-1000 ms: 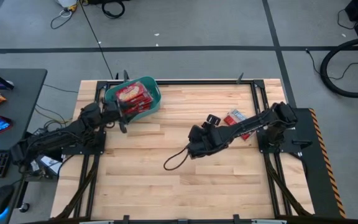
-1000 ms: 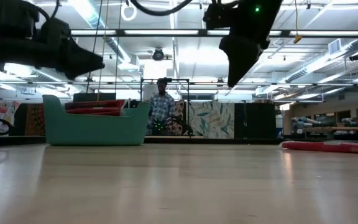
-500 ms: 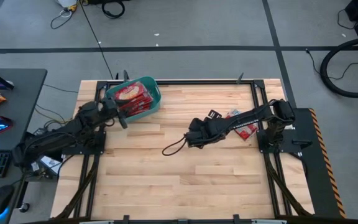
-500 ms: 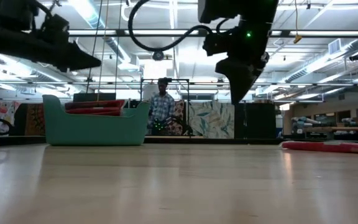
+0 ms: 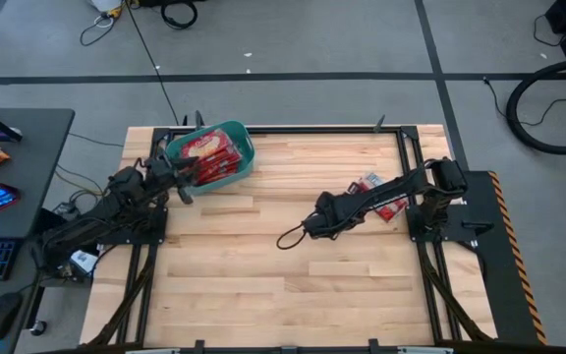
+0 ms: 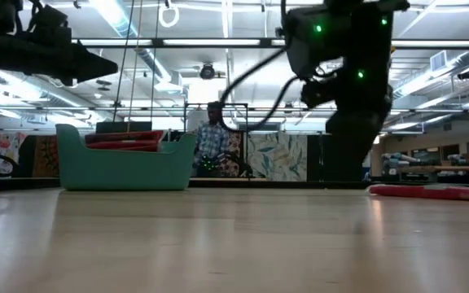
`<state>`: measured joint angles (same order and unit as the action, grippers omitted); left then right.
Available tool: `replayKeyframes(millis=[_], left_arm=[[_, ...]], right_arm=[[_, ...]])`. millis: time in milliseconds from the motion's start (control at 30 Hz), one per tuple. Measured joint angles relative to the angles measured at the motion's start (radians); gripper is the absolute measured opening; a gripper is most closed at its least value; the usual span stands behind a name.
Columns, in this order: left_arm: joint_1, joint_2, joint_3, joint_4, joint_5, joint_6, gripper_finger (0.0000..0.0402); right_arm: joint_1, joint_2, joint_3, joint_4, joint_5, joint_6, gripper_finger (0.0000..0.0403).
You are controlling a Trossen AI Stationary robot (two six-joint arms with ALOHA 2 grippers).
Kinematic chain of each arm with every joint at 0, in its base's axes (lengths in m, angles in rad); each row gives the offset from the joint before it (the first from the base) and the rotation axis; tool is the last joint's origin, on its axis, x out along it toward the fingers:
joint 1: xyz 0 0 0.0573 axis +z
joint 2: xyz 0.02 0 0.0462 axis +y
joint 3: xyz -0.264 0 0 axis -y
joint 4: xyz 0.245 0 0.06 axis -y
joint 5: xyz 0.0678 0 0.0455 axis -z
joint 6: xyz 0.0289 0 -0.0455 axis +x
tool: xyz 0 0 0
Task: Sort popcorn bags into baskets
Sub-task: Put the popcorn bag into the green bin
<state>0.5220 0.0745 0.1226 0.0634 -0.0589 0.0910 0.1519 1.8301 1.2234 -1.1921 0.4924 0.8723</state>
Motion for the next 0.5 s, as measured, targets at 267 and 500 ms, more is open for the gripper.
replayKeyframes(millis=[267,500], left_arm=[[0.000,-0.003,0.000,-0.073,0.003,-0.011,0.0100],[0.000,-0.003,0.000,-0.104,0.003,-0.080,0.0100]], right_arm=[[-0.034,0.000,-0.063,0.021,-0.061,0.004,0.0165],[-0.088,0.000,-0.066,0.007,-0.110,-0.113,0.0162]])
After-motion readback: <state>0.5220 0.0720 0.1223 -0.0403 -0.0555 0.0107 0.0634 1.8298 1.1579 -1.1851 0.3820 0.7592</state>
